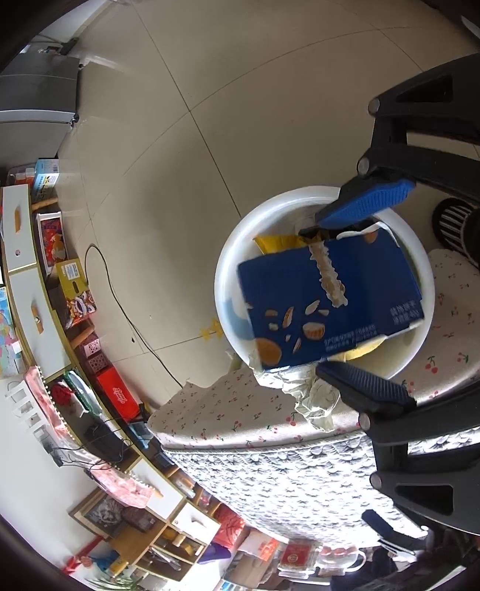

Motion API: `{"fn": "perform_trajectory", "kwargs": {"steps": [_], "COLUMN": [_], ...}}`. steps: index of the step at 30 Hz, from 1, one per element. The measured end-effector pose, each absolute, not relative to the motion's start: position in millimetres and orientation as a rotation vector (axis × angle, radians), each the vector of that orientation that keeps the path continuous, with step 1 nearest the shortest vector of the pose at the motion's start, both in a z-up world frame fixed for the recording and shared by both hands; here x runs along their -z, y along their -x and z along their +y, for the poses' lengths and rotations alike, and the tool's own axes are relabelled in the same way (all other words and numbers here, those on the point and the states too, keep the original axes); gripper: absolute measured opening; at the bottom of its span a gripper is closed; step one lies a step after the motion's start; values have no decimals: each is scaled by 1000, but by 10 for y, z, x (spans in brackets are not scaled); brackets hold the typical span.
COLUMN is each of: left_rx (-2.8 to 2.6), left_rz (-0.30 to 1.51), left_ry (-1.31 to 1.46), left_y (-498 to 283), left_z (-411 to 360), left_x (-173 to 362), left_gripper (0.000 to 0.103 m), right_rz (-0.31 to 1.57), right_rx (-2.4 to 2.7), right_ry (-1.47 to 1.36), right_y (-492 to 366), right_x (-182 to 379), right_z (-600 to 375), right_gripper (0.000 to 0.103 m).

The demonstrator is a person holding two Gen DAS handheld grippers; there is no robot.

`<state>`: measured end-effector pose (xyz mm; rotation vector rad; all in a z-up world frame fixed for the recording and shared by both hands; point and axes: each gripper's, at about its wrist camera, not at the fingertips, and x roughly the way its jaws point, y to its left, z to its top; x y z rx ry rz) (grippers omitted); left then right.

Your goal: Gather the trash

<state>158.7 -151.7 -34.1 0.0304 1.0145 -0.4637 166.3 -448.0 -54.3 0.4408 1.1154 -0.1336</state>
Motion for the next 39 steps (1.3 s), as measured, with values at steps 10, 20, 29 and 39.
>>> {"fn": "perform_trajectory", "kwargs": {"steps": [10, 20, 29, 39], "left_rx": [379, 316, 251, 199], "left_rz": [1028, 983, 948, 909], "left_ry": [19, 113, 137, 149], "left_y": [-1304, -969, -692, -418], "left_z": [-785, -294, 94, 341], "left_x": [326, 130, -88, -178], "left_gripper": [102, 102, 102, 102], "right_rz": [1058, 1022, 974, 902], "right_rx": [165, 89, 44, -1], "right_ry": [-383, -211, -116, -37], "right_y": [-1585, -1195, -886, -336], "right_x": [329, 59, -243, -320], "right_z": [-4310, -3585, -2911, -2228], "right_gripper": [88, 89, 93, 100]}}
